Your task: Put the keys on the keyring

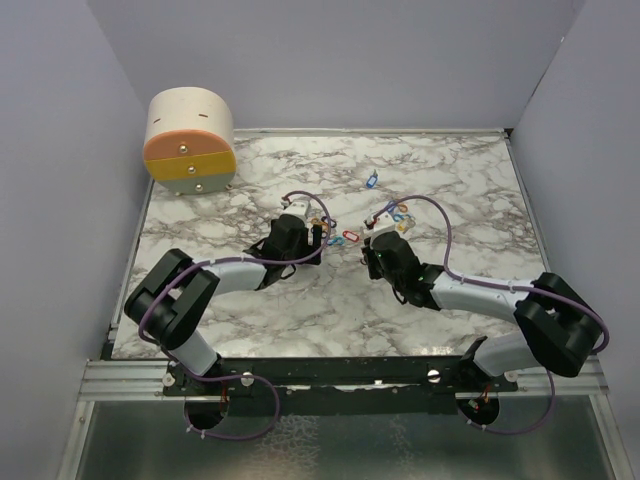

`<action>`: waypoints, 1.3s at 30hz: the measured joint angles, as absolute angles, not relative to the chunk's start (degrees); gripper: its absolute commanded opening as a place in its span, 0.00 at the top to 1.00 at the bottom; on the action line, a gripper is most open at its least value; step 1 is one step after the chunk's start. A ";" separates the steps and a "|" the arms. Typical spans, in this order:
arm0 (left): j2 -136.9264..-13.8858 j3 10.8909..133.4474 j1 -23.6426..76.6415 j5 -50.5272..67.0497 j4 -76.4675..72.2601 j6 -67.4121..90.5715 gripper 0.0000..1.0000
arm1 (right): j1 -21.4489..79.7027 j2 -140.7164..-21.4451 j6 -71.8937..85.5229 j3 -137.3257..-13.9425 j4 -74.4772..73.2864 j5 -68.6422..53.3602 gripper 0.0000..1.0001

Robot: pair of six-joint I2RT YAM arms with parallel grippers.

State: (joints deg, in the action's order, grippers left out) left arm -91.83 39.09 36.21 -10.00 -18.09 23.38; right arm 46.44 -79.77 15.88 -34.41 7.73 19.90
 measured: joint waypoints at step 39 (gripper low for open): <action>-88.77 33.26 37.74 3.11 -22.44 30.41 0.19 | 46.44 -79.07 16.23 -34.30 7.73 20.34 0.99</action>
